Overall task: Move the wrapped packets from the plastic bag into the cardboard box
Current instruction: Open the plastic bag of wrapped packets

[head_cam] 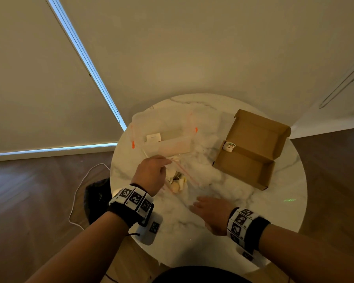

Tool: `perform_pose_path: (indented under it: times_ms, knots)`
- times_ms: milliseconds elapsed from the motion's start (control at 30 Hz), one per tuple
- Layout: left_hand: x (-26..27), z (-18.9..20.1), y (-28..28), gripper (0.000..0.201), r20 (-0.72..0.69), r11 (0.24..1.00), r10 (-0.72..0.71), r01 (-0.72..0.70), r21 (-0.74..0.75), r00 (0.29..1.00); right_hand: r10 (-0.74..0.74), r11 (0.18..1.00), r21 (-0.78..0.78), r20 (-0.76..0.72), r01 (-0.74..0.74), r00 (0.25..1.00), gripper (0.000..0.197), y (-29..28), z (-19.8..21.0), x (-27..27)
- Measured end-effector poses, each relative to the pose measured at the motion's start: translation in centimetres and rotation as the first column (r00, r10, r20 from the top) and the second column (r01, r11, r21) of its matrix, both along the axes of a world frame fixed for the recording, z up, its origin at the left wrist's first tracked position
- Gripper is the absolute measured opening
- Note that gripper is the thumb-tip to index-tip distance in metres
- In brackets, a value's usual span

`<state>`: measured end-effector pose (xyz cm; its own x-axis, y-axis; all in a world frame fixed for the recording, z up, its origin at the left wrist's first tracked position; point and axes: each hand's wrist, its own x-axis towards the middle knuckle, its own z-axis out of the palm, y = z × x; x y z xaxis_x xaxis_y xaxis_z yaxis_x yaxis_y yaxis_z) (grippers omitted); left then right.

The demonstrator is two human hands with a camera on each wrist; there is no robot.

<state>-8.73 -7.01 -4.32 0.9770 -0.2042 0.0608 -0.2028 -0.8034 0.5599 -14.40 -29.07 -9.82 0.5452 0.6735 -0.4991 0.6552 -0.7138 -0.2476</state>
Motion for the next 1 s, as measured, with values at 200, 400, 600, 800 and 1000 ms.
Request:
perform_pose_path:
  times_ms: [200,400,600,800,1000]
  knots:
    - [-1.8,-1.1,-0.9,0.023,0.007,0.992,-0.088,0.088,-0.093,0.996,-0.523,0.728,0.349,-0.274,0.59,0.807,0.033,-0.4,1.1,1.1]
    - [-4.8,-1.6,-2.4,0.012,-0.358,0.91,-0.412,0.361,-0.203,0.838,-0.437,-0.253,0.079,-0.898,0.964,-0.041,0.026,0.7,3.3,2.8]
    - [0.6,-5.4,3.6,0.005,-0.287,0.99,0.137,-0.135,0.024,0.948,-0.552,-0.187,0.149,-0.834,0.971,0.022,0.022,-0.8,2.0,1.8]
    - [3.5,-9.8,5.1,0.036,-0.521,0.926,0.182,0.033,0.377,0.834,-0.615,-0.148,0.146,-0.788,0.978,0.025,0.021,-2.1,0.7,1.6]
    - [4.1,-9.5,4.0,0.011,-0.516,0.966,0.223,-0.116,0.232,0.827,-0.643,-0.174,0.136,-0.766,0.975,-0.008,0.019,-3.2,0.0,1.9]
